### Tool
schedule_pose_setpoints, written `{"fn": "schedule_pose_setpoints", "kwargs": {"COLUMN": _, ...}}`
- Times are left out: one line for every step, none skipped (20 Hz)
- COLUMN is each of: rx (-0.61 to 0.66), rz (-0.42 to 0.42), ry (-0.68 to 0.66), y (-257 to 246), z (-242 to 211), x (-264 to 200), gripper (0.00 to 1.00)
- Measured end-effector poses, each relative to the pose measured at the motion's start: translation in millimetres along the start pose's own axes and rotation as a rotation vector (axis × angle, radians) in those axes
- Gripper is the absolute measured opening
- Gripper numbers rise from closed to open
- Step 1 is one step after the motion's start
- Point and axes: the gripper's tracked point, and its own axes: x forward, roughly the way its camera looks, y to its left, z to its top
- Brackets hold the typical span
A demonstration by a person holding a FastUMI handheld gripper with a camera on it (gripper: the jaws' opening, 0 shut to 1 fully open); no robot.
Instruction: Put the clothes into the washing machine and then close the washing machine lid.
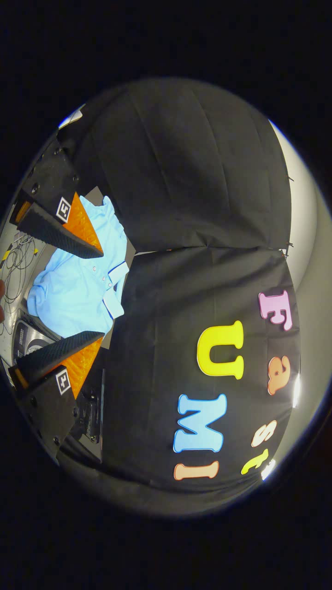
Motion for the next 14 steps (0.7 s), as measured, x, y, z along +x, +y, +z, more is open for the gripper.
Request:
{"fn": "schedule_pose_setpoints", "kwargs": {"rx": 0.006, "rz": 0.012, "ry": 0.019, "y": 2, "z": -2, "x": 8, "gripper": 0.98}}
{"fn": "schedule_pose_setpoints", "kwargs": {"rx": 0.013, "rz": 0.019, "ry": 0.031, "y": 5, "z": -3, "x": 16, "gripper": 0.98}}
{"fn": "schedule_pose_setpoints", "kwargs": {"rx": 0.018, "rz": 0.027, "ry": 0.039, "y": 8, "z": -2, "x": 23, "gripper": 0.98}}
{"fn": "schedule_pose_setpoints", "kwargs": {"rx": 0.021, "rz": 0.031, "ry": 0.050, "y": 11, "z": -3, "x": 32, "gripper": 0.97}}
{"fn": "schedule_pose_setpoints", "kwargs": {"rx": 0.024, "rz": 0.039, "ry": 0.064, "y": 15, "z": -3, "x": 40, "gripper": 0.96}}
{"fn": "schedule_pose_setpoints", "kwargs": {"rx": 0.028, "rz": 0.045, "ry": 0.079, "y": 18, "z": -5, "x": 50, "gripper": 0.96}}
{"fn": "schedule_pose_setpoints", "kwargs": {"rx": 0.033, "rz": 0.047, "ry": 0.097, "y": 20, "z": -5, "x": 59, "gripper": 0.96}}
{"fn": "schedule_pose_setpoints", "kwargs": {"rx": 0.036, "rz": 0.050, "ry": 0.111, "y": 24, "z": -6, "x": 70, "gripper": 0.96}}
{"fn": "schedule_pose_setpoints", "kwargs": {"rx": 0.032, "rz": 0.044, "ry": 0.124, "y": 27, "z": -7, "x": 79, "gripper": 0.96}}
{"fn": "schedule_pose_setpoints", "kwargs": {"rx": 0.025, "rz": 0.040, "ry": 0.137, "y": 32, "z": -12, "x": 86, "gripper": 0.96}}
{"fn": "schedule_pose_setpoints", "kwargs": {"rx": 0.021, "rz": 0.036, "ry": 0.143, "y": 36, "z": -13, "x": 93, "gripper": 0.97}}
{"fn": "schedule_pose_setpoints", "kwargs": {"rx": 0.015, "rz": 0.032, "ry": 0.150, "y": 40, "z": -16, "x": 99, "gripper": 0.97}}
{"fn": "schedule_pose_setpoints", "kwargs": {"rx": 0.006, "rz": 0.025, "ry": 0.162, "y": 41, "z": -19, "x": 107, "gripper": 0.97}}
{"fn": "schedule_pose_setpoints", "kwargs": {"rx": -0.002, "rz": 0.016, "ry": 0.172, "y": 43, "z": -24, "x": 115, "gripper": 0.97}}
